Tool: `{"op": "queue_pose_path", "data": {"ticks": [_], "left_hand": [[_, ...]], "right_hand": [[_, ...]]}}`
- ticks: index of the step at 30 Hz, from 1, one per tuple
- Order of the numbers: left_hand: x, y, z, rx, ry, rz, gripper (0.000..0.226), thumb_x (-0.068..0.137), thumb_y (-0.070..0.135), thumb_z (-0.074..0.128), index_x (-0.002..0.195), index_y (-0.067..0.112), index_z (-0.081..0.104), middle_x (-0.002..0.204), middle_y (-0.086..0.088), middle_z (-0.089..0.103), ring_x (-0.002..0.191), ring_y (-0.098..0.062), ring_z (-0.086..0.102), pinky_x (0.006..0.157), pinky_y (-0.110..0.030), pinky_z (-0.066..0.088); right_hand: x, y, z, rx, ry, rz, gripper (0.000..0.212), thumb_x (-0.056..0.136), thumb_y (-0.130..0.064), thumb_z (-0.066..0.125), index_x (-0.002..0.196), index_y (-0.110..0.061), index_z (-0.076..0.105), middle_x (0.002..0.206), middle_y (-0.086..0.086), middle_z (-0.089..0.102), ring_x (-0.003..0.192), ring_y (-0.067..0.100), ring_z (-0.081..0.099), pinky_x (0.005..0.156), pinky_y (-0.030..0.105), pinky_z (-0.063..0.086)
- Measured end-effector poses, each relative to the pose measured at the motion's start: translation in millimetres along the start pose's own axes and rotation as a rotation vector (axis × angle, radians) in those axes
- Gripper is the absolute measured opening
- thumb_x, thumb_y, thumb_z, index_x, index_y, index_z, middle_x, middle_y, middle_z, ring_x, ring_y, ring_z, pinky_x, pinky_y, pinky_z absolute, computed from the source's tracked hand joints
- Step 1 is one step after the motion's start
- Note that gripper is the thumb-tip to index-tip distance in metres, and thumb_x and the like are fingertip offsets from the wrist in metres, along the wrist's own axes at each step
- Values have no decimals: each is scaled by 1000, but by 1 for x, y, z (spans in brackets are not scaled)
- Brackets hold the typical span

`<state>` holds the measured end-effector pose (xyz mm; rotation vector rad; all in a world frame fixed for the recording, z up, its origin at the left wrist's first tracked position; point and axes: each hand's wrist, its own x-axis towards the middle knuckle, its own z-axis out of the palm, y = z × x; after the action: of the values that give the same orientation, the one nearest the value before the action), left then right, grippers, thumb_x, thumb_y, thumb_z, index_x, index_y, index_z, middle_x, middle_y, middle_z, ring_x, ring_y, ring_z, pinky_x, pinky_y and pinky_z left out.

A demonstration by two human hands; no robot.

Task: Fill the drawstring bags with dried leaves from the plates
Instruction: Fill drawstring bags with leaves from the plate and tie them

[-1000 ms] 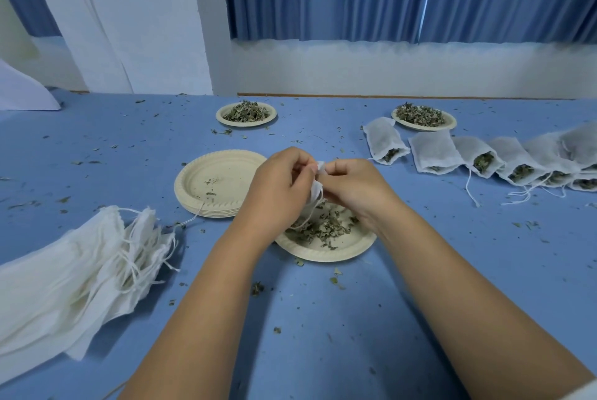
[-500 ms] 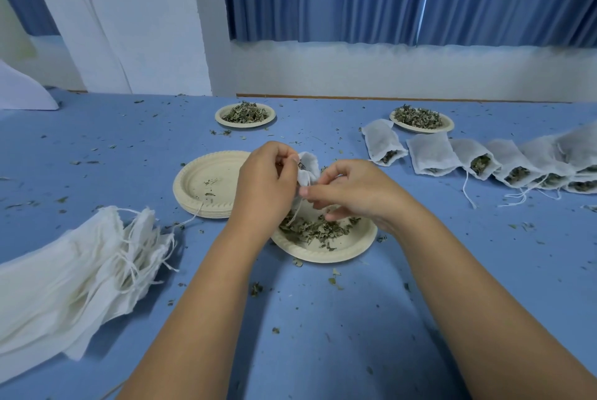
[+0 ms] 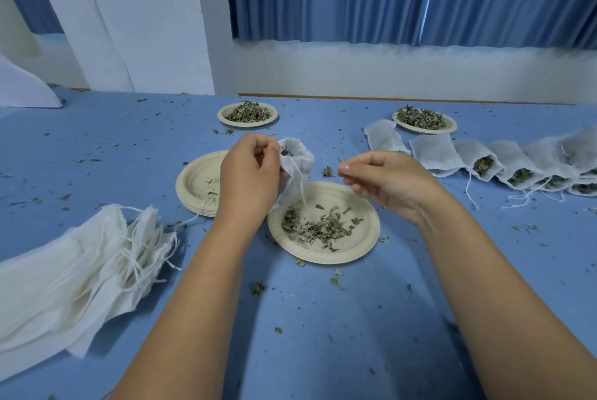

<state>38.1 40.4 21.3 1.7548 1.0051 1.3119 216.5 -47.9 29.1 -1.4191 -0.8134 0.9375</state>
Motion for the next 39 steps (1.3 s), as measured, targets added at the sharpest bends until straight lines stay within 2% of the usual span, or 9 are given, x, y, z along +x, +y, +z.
{"op": "queue_pose_path", "data": {"ticks": [6,11,16,21,23,25,28,33,39], "left_hand": [[-4,2,3,92,-132,37,13,96,19,57,86,25,62,82,14,65,73,8,59,63,-4,42],[-11,4,9,118,-216,96,8,95,21,59,90,20,65,86,1,69,83,-18,66,77,-39,56],[-10,7,6,94,-216,159,15,96,19,58,85,29,62,88,6,68,84,-7,64,73,-21,50],[-7,4,5,104,-147,141,10,97,18,56,91,21,63,92,2,69,89,-16,65,82,-39,54],[-2,2,0,76,-60,100,11,98,20,55,90,25,61,89,6,68,87,-12,65,80,-32,53],[3,2,-7,40,12,66,19,98,21,55,83,32,58,82,14,65,76,4,62,71,-16,49],[7,3,-16,-35,78,49,25,97,19,56,79,35,56,78,17,64,67,11,58,63,-5,43],[11,4,-25,-32,85,97,23,98,20,55,82,36,57,86,13,66,82,-3,64,77,-23,52],[8,3,-23,8,14,139,23,99,19,54,84,36,56,96,3,67,91,-14,63,78,-23,50]], "right_hand": [[0,2,16,-68,78,-152,9,75,-18,82,78,-14,75,71,-2,73,62,2,64,53,13,48],[-4,8,43,-171,121,-367,7,76,-18,82,79,-15,77,69,-4,73,61,4,63,58,13,47],[1,12,48,-489,235,-480,5,81,-24,77,77,-27,76,81,-6,51,64,0,44,61,10,33],[0,7,47,-502,94,-458,11,90,-18,66,89,-24,76,82,-1,56,67,6,46,63,14,37],[1,4,40,-410,126,-421,16,89,-10,63,91,-24,71,80,-3,58,61,6,47,59,12,40],[2,5,34,-513,146,-352,13,88,-9,60,90,-19,68,76,-7,56,58,2,48,60,14,42],[1,15,38,-876,-39,-211,14,89,-18,60,99,-18,70,90,-11,62,83,8,59,72,21,46],[-4,33,63,-1131,-301,-344,31,88,-36,65,118,-29,67,125,-7,59,121,19,47,101,36,38],[-7,28,52,-1138,-355,-280,12,85,-27,71,95,-26,76,100,-11,64,95,8,59,89,36,49]]}}
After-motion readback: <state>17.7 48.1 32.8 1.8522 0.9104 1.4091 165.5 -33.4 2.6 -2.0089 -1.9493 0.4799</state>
